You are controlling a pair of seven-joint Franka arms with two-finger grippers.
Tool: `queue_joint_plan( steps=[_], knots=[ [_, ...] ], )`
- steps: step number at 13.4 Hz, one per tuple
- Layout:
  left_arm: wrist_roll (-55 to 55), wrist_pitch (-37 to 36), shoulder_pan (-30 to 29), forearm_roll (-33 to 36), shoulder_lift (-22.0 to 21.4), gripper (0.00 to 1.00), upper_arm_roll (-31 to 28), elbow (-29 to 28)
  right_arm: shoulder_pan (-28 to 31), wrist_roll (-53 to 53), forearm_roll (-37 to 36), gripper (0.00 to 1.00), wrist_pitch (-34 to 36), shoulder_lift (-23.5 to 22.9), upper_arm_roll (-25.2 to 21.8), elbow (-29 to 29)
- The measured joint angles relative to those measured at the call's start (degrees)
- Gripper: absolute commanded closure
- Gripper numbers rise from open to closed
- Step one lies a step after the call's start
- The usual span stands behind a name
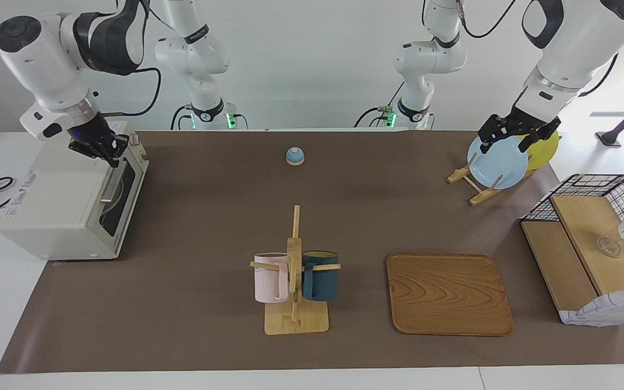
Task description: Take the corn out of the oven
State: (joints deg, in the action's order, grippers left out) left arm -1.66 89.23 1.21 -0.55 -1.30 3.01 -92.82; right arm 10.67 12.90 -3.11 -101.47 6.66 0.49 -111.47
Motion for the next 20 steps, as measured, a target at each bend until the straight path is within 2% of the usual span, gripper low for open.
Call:
queue_joint_plan(
  steps=[10, 20],
  knots=[
    [0.0, -0.07, -0.01, 0.0, 0.0, 0.0, 0.04, 0.0, 3.15, 0.0, 0.0, 1.0, -4.27, -4.09, -0.07, -1.45],
    [0.01, -0.02, -0.01, 0.0, 0.0, 0.0, 0.04, 0.0, 3.09, 0.0, 0.02, 1.0, -4.96, -4.25, 0.1, -2.4]
  ],
)
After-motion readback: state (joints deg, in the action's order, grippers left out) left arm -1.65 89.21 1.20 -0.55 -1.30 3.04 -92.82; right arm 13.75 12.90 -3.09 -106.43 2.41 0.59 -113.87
